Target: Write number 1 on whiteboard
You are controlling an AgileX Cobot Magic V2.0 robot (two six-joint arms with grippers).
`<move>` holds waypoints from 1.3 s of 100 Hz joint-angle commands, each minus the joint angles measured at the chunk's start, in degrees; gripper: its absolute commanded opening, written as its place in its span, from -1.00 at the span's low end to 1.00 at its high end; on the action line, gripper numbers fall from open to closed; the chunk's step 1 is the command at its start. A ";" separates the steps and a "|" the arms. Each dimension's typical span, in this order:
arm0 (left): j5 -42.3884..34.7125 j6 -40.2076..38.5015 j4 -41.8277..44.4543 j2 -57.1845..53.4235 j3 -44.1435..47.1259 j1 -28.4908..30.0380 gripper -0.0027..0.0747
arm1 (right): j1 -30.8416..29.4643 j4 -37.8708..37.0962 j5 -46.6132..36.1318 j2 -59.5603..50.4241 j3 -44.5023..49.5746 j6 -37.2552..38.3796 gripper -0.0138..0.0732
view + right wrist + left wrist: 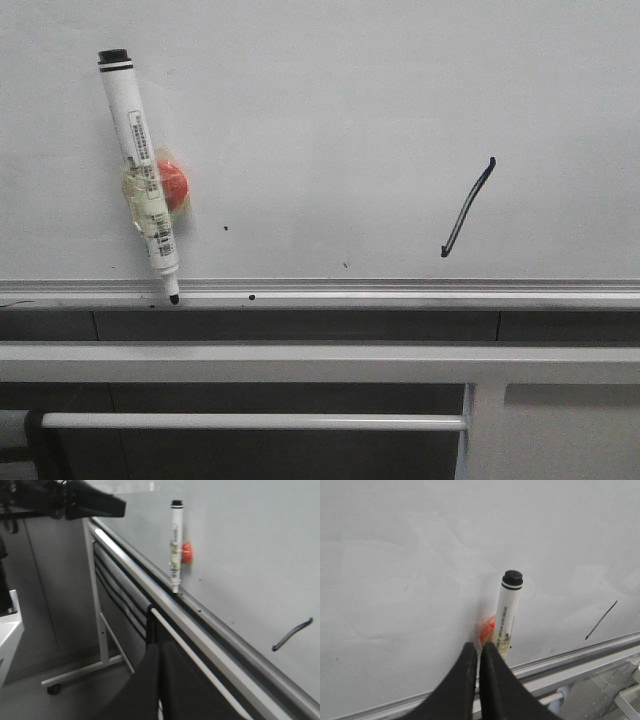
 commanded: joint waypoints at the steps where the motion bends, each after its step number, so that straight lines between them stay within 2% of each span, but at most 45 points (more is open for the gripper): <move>1: 3.00 4.34 3.30 -2.02 -1.36 -0.45 -0.98 | -0.17 -2.85 -5.77 0.44 -0.06 0.29 -0.83; 12: 2.60 10.16 3.30 -3.61 -1.51 -0.45 -0.98 | -0.17 -2.85 -6.81 0.44 0.22 0.29 -0.83; 23: 1.03 12.38 3.30 -4.60 -1.58 -0.45 -0.98 | -0.17 -2.85 -6.81 0.44 0.22 0.29 -0.83; 115: -0.38 12.25 3.30 -5.06 -1.58 -0.45 -0.98 | -0.17 -2.85 -6.58 0.44 0.22 0.29 -0.83; 130: 2.13 12.33 3.30 -5.06 -1.58 -0.45 -0.98 | -0.17 -2.85 -6.58 0.44 0.22 0.29 -0.83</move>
